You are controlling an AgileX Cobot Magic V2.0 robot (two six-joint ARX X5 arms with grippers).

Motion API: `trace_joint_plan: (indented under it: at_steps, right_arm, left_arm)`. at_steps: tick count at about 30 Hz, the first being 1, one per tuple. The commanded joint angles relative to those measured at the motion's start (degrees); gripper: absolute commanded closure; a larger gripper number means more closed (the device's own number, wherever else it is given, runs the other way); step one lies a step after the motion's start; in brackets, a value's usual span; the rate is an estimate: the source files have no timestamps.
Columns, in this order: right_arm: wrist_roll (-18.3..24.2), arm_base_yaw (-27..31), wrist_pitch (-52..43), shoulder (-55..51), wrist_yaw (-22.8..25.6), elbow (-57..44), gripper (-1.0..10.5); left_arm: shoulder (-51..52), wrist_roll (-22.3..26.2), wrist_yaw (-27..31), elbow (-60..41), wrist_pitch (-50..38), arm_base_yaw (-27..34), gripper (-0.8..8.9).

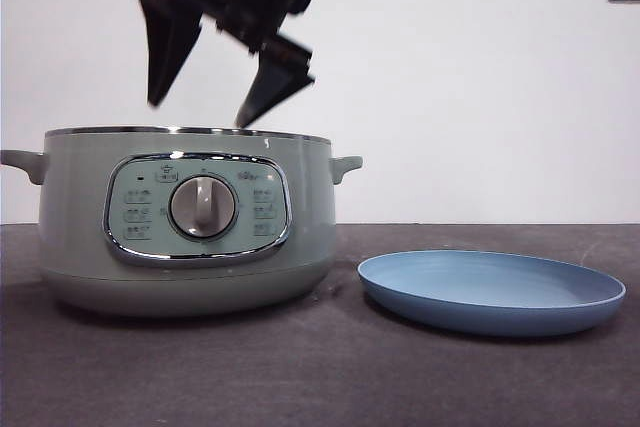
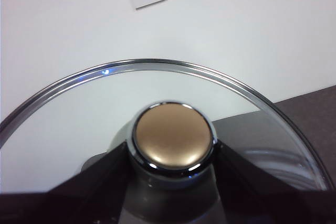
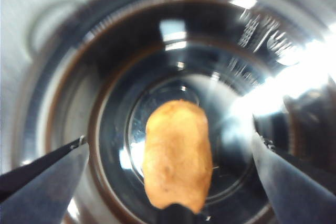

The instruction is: Take the potato out from the steamer,put the potato on the plate,close the lid

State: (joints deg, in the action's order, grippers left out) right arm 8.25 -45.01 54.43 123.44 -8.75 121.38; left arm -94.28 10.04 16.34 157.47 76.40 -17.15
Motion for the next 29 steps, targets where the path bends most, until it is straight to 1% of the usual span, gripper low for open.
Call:
trace_joint_plan:
  at_steps: [1, 12, 13, 16, 18, 20, 21, 25, 29]
  right_arm:
    - [0.42, -0.22, -0.39, 1.79, 0.31, 0.11, 3.6]
    - [0.39, -0.44, 0.04, 6.75, 0.13, 0.11, 3.6]
    - [0.39, -0.52, -0.02, 7.02, 0.13, 0.11, 3.9]
    - [0.39, -0.57, -0.04, 7.54, 0.15, 0.11, 5.9]
    - [0.44, -0.59, 0.09, 7.91, 0.15, 0.11, 7.4]
    - [1.01, -0.59, 0.24, 8.17, 0.13, 0.11, 9.3]
    - [1.53, -0.59, 0.28, 8.17, 0.13, 0.11, 9.7]
    - [1.7, -0.87, -0.13, 8.13, 0.2, 0.35, 9.6]
    - [1.68, -0.24, 2.4, 6.49, 0.7, 3.37, 9.6]
  left_arm:
    - [0.81, 0.7, -0.11, 0.72, 0.0, 0.07, 8.22]
    - [0.7, 0.7, -0.17, 0.72, 0.42, 0.04, 8.22]
    - [0.7, 0.7, -0.17, 0.72, 0.44, 0.04, 8.22]
    - [0.7, 0.7, -0.2, 0.72, 0.44, 0.04, 8.22]
    - [0.7, 0.7, -0.28, 0.72, 0.44, 0.04, 8.22]
    - [0.7, 0.7, -0.33, 0.72, 0.46, 0.04, 8.22]
    - [0.7, 0.7, -0.33, 0.72, 0.46, 0.04, 8.22]
    - [0.7, 0.68, -0.35, 0.72, 0.48, 0.04, 8.22]
    - [0.68, 0.66, -0.55, 0.72, 0.46, 0.04, 8.22]
